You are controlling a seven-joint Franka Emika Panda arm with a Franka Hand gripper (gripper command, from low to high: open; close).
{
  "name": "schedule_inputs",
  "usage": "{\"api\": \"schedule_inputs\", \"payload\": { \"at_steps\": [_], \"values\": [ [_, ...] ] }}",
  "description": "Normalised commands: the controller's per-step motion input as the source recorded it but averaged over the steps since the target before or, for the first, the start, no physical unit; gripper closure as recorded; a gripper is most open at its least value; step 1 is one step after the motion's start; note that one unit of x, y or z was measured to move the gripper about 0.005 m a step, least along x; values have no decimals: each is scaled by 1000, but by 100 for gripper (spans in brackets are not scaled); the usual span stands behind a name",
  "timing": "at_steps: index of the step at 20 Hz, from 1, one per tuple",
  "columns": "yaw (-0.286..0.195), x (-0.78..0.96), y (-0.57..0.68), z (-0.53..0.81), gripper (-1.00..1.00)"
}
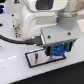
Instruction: Insert the blue gear onto the right peg, followed by the red gear
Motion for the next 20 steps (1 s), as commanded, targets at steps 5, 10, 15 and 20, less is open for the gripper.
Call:
{"api": "schedule_inputs", "payload": {
  "at_steps": [5,10,15,20],
  "values": [
    [0,22,-23,62,100],
    [0,41,-33,371,100],
    [0,27,-65,99,100],
    [0,103,-94,46,100]
  ]
}}
